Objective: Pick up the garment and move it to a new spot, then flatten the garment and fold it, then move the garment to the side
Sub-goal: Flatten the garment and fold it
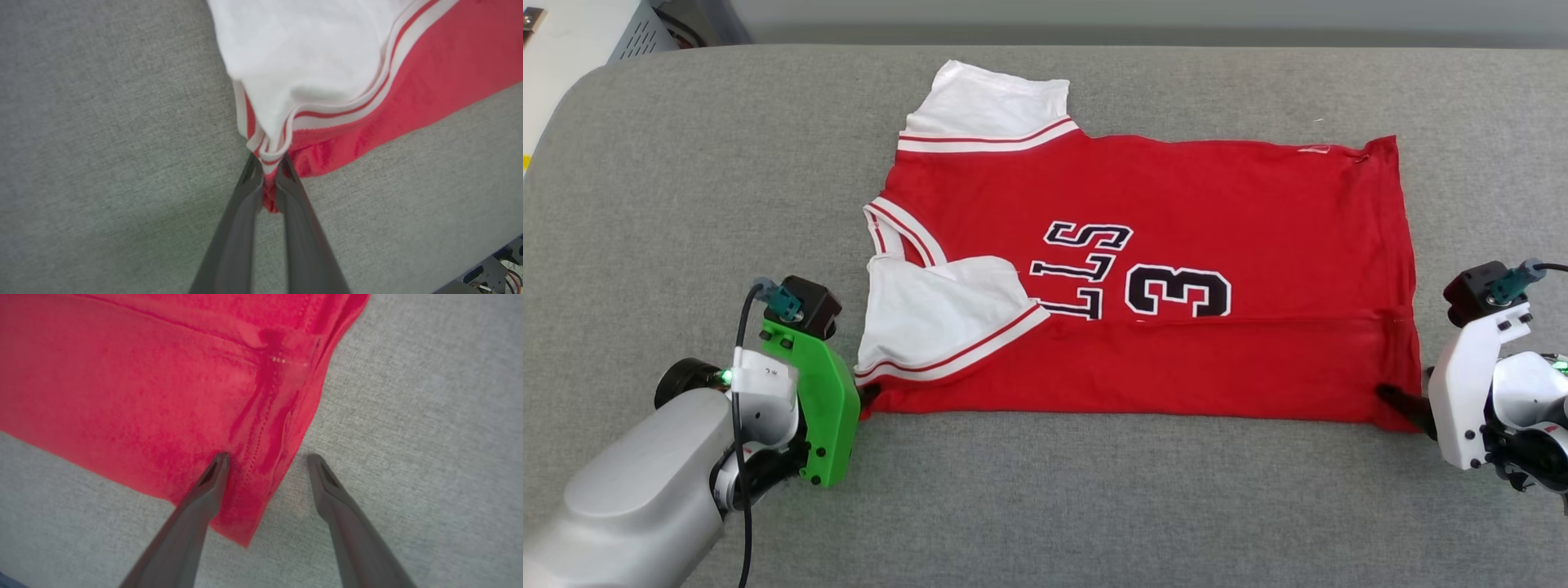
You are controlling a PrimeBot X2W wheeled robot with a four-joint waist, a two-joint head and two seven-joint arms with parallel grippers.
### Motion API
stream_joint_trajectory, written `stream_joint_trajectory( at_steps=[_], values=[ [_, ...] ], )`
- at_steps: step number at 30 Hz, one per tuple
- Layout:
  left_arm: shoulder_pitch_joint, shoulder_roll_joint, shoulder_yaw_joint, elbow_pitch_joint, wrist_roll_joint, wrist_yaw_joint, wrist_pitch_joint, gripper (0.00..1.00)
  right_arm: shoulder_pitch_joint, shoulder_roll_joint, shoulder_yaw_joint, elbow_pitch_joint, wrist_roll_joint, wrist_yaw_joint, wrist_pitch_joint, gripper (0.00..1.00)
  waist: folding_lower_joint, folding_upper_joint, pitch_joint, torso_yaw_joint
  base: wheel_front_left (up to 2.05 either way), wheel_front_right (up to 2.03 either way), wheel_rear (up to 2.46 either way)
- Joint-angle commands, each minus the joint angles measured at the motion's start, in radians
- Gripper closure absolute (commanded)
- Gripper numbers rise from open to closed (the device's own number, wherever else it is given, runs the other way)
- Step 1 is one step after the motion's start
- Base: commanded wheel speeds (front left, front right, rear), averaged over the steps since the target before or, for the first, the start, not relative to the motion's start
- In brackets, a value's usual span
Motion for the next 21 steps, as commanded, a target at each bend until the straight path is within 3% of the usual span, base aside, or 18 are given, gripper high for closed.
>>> stream_joint_trajectory(
  at_steps=[1,4,5,6,13,21],
  values=[
    [0.008,-0.001,-0.002,-0.003,0.005,0.008,-0.01,1.0,0.043,0.033,0.024,0.029,0.012,0.0,0.003,0.0,0.0,0.0,0.005,0.003,0.0,0.0,0.0],
    [0.02,-0.002,-0.004,-0.001,0.003,0.011,-0.018,1.0,0.059,0.057,0.044,0.059,0.026,0.0,-0.019,0.0,0.0,0.0,0.003,0.0,0.0,0.0,0.0],
    [0.026,0.0,-0.004,0.001,0.0,0.012,-0.021,1.0,0.059,0.06,0.048,0.063,0.031,0.0,-0.034,0.55,0.0,0.0,-0.002,-0.003,0.0,0.0,0.0],
    [0.031,0.001,-0.004,0.002,-0.002,0.012,-0.022,1.0,0.057,0.06,0.047,0.063,0.035,0.0,-0.052,1.0,0.0,0.0,-0.007,-0.005,0.0,0.0,0.0],
    [0.079,0.01,0.008,-0.008,-0.031,0.017,-0.055,1.0,0.083,0.012,0.021,0.017,0.07,0.0,-0.179,1.0,0.0,0.0,-0.079,-0.002,0.0,0.0,0.0],
    [0.155,0.085,0.022,-0.119,-0.061,0.052,-0.066,1.0,0.193,-0.06,-0.043,-0.119,0.091,0.0,-0.221,1.0,0.0,0.0,-0.15,0.006,0.0,0.0,0.0]
  ],
)
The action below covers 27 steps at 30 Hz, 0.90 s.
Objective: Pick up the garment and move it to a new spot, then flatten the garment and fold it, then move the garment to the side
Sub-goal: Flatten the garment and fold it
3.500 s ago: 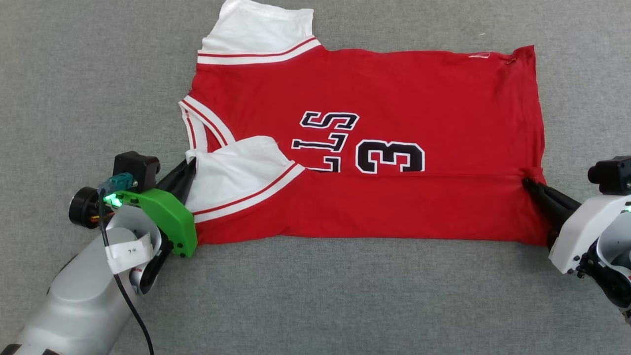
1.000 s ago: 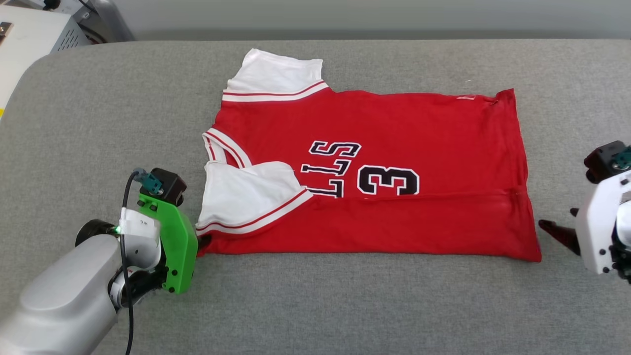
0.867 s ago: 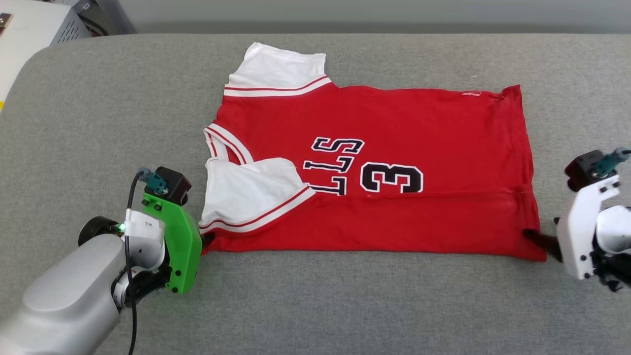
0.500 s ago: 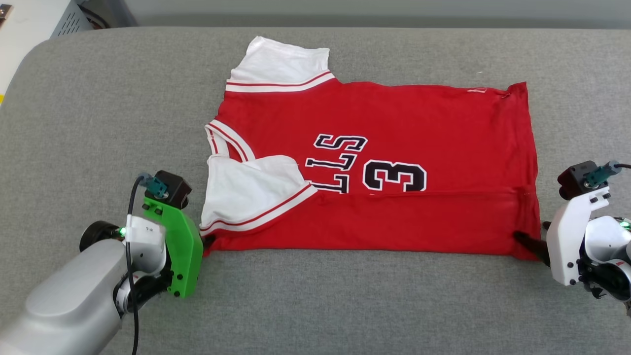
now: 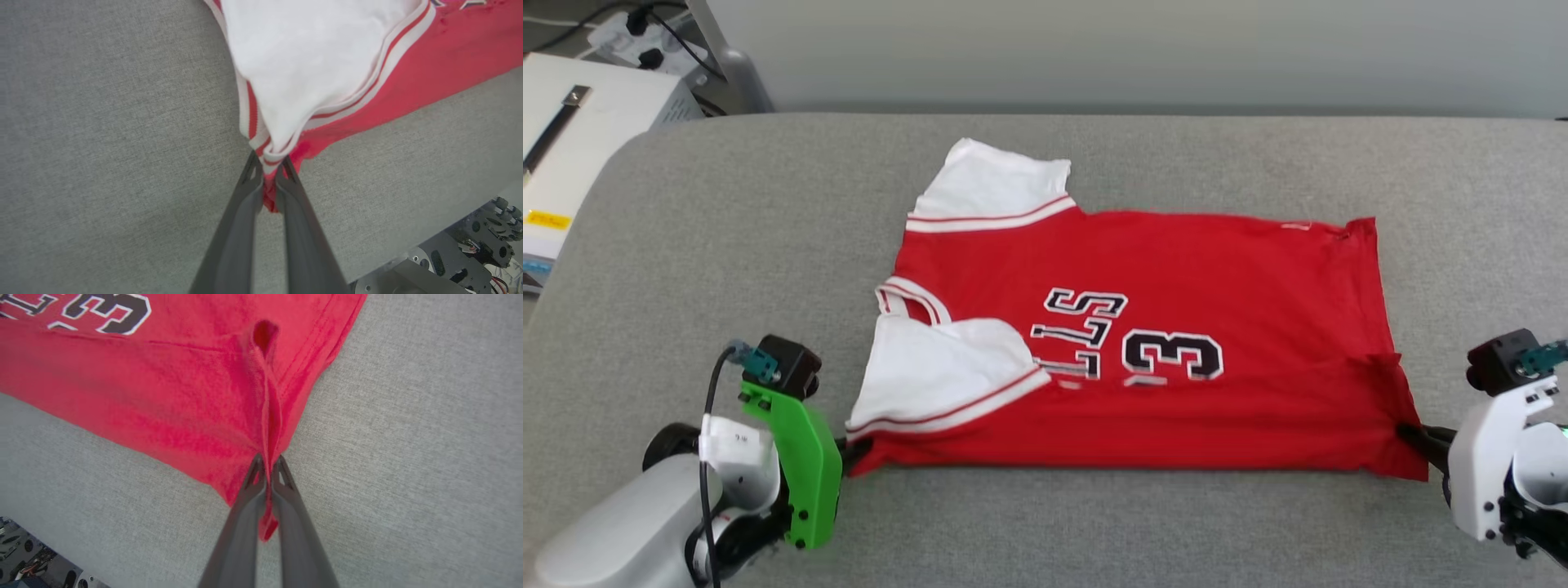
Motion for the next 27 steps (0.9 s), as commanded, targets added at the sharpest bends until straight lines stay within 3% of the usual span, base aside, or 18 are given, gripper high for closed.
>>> stream_joint_trajectory(
  at_steps=[1,9,14,20,25,26,27],
  values=[
    [0.029,0.019,0.0,-0.022,-0.006,0.013,0.004,1.0,0.032,-0.012,-0.016,-0.02,0.013,-0.001,-0.003,1.0,0.0,0.0,-0.03,0.007,0.0,0.0,0.0],
    [0.125,0.078,-0.017,-0.169,-0.014,0.083,0.004,1.0,0.186,-0.035,-0.148,-0.152,0.002,-0.001,0.051,1.0,0.0,0.0,-0.037,0.009,0.0,0.0,0.0],
    [0.139,0.075,-0.021,-0.176,-0.006,0.115,-0.001,1.0,0.22,0.015,-0.22,-0.169,-0.007,-0.001,0.116,1.0,0.0,0.0,0.01,0.002,0.0,0.0,0.0],
    [0.134,0.036,-0.029,-0.101,-0.008,0.111,-0.005,1.0,0.19,0.078,-0.225,-0.104,-0.061,-0.001,0.151,1.0,0.0,0.0,0.053,-0.003,0.0,0.0,0.0],
    [0.131,0.011,-0.031,-0.043,-0.007,0.095,-0.023,1.0,0.173,0.1,-0.205,-0.038,-0.113,-0.001,0.104,1.0,0.0,0.0,0.056,0.003,0.0,0.0,0.0],
    [0.133,0.008,-0.026,-0.037,-0.012,0.093,-0.031,0.97,0.172,0.108,-0.205,-0.03,-0.114,-0.001,0.088,1.0,0.0,0.0,0.052,0.004,0.0,0.0,0.0],
    [0.133,0.008,-0.023,-0.034,-0.012,0.093,-0.038,0.54,0.172,0.115,-0.208,-0.023,-0.113,-0.001,0.074,0.81,0.0,0.0,0.048,0.005,0.0,0.0,0.0]
  ],
)
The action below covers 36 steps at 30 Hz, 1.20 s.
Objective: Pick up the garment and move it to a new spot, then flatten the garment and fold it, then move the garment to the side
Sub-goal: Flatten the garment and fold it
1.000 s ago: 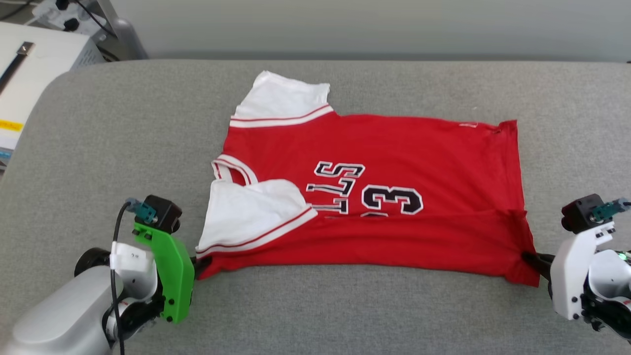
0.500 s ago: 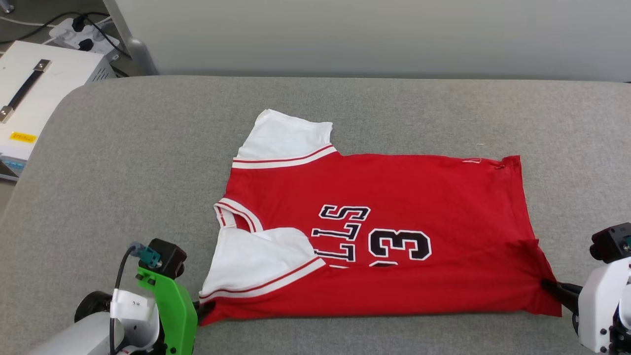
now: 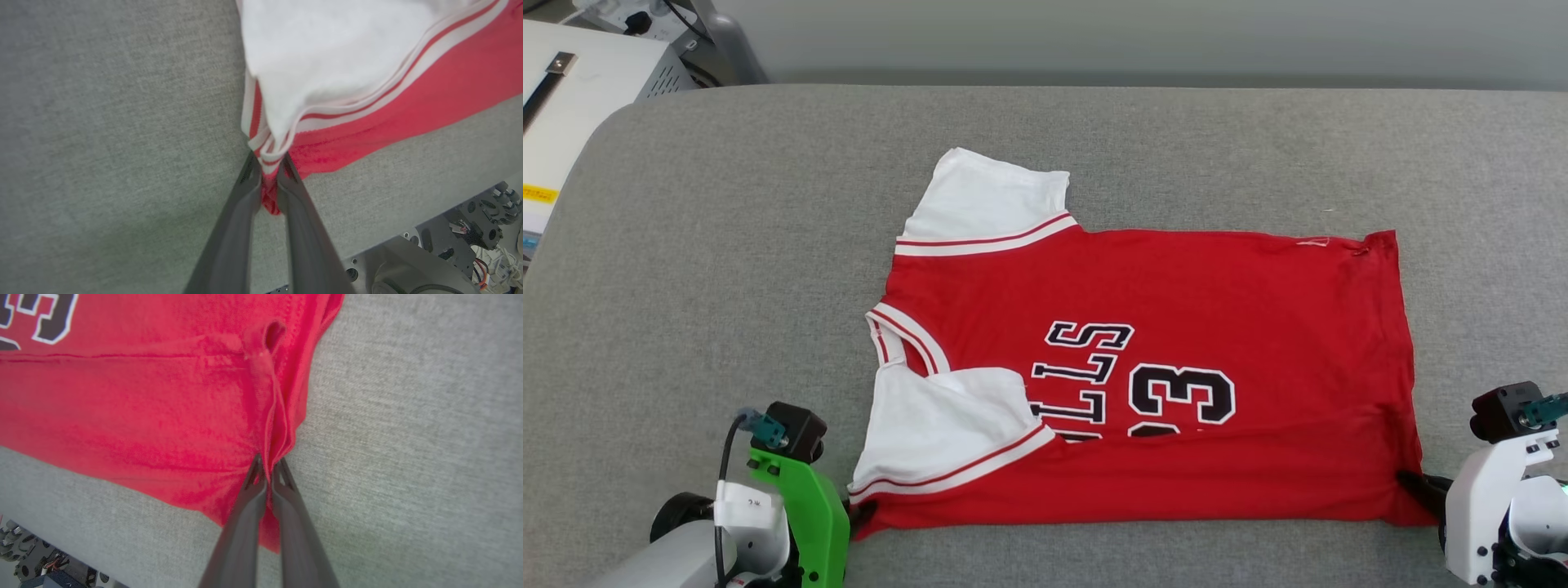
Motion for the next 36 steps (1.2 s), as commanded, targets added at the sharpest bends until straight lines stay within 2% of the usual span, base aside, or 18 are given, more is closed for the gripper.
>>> stream_joint_trajectory(
  at_steps=[1,2,9,15,20,25,31,36],
  values=[
    [0.008,0.001,0.005,0.014,0.002,0.003,-0.014,0.0,-0.005,0.012,0.002,0.023,-0.013,-0.002,-0.022,0.55,0.0,0.0,-0.011,0.003,0.0,0.0,0.0],
    [0.008,0.003,0.008,0.014,0.005,0.003,-0.022,0.0,-0.004,0.013,0.003,0.026,-0.019,-0.002,-0.036,0.0,0.0,0.0,-0.016,0.004,0.0,0.0,0.0],
    [-0.03,0.062,0.06,-0.019,0.009,0.015,-0.054,0.0,-0.017,0.031,-0.08,0.006,-0.105,-0.002,-0.229,0.0,0.0,0.0,-0.035,0.012,0.0,0.0,0.0],
    [-0.113,0.1,0.136,-0.053,0.051,0.04,-0.139,0.0,-0.067,0.109,-0.2,-0.058,-0.23,-0.002,-0.422,0.0,0.0,0.0,-0.026,-0.007,0.0,0.0,0.0],
    [-0.215,0.072,0.189,-0.036,0.12,0.064,-0.241,0.0,-0.111,0.188,-0.262,-0.126,-0.318,-0.002,-0.528,0.0,0.0,0.0,0.011,-0.029,0.0,0.0,0.0],
    [-0.35,0.037,0.207,0.016,0.194,0.06,-0.282,0.0,-0.147,0.24,-0.275,-0.195,-0.368,-0.002,-0.59,0.0,0.0,0.0,0.078,-0.057,0.0,0.0,0.0],
    [-0.577,-0.015,0.205,0.113,0.219,-0.006,-0.178,0.0,-0.188,0.247,-0.248,-0.27,-0.391,-0.002,-0.595,0.0,0.0,0.0,0.182,-0.088,0.0,0.0,0.0],
    [-0.771,-0.072,0.18,0.236,0.2,-0.07,0.019,0.0,-0.233,0.237,-0.217,-0.315,-0.412,-0.002,-0.59,0.0,0.0,0.0,0.268,-0.116,0.0,0.0,0.0]
  ],
)
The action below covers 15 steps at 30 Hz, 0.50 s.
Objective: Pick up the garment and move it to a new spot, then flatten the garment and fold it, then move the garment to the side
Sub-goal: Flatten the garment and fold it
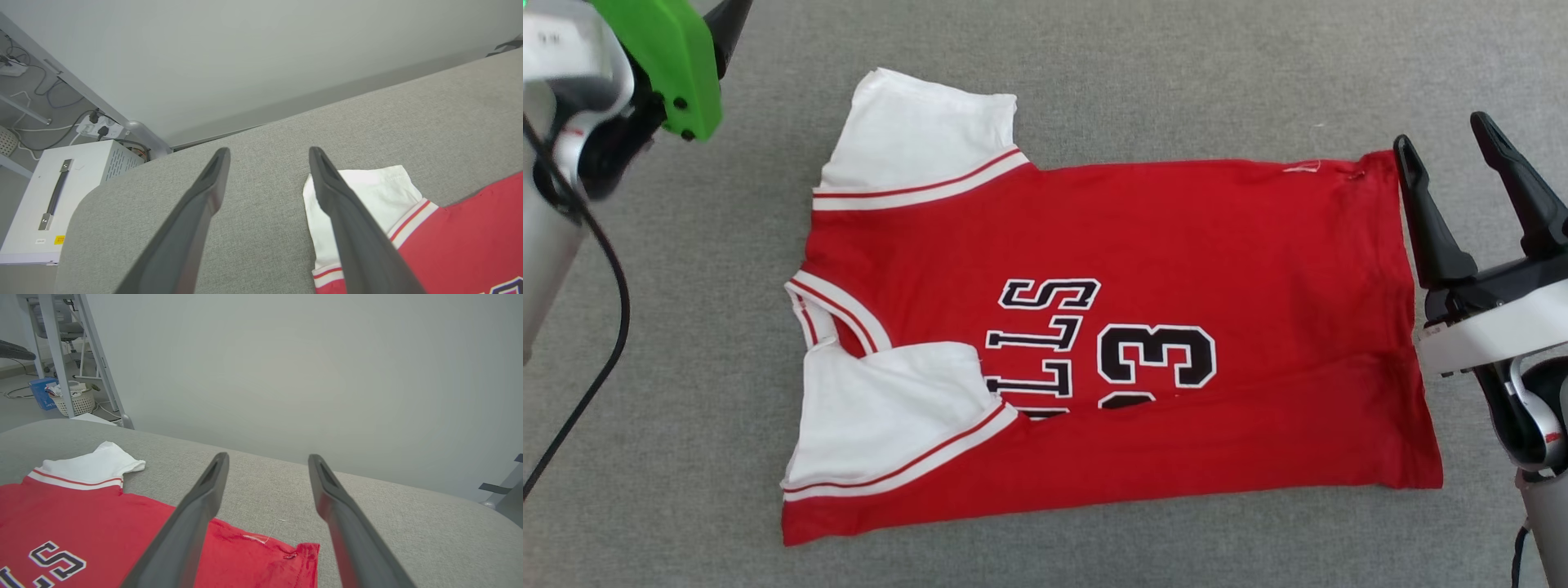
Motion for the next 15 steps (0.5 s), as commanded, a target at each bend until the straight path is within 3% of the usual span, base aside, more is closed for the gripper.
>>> stream_joint_trajectory(
  at_steps=[1,5,6,15],
  values=[
    [-0.043,-0.023,-0.01,0.033,-0.018,-0.018,0.062,0.0,-0.024,-0.004,0.01,-0.012,-0.007,-0.001,0.002,0.0,0.0,0.0,0.091,-0.045,0.0,0.0,0.0],
    [-0.141,-0.059,-0.035,0.115,-0.093,-0.061,0.291,0.0,-0.056,-0.002,0.034,-0.026,-0.002,-0.001,0.015,0.0,0.0,0.0,0.147,-0.075,0.0,0.0,0.0],
    [-0.197,-0.07,-0.045,0.151,-0.133,-0.074,0.418,0.0,-0.072,-0.003,0.04,-0.028,-0.001,-0.001,0.016,0.0,0.0,0.0,0.184,-0.095,0.0,0.0,0.0],
    [-0.215,-0.086,-0.131,0.265,-0.096,-0.097,0.518,0.0,-0.109,0.0,0.063,0.005,0.016,-0.001,-0.007,0.0,0.0,0.0,0.264,-0.133,0.0,0.0,0.0]
  ],
)
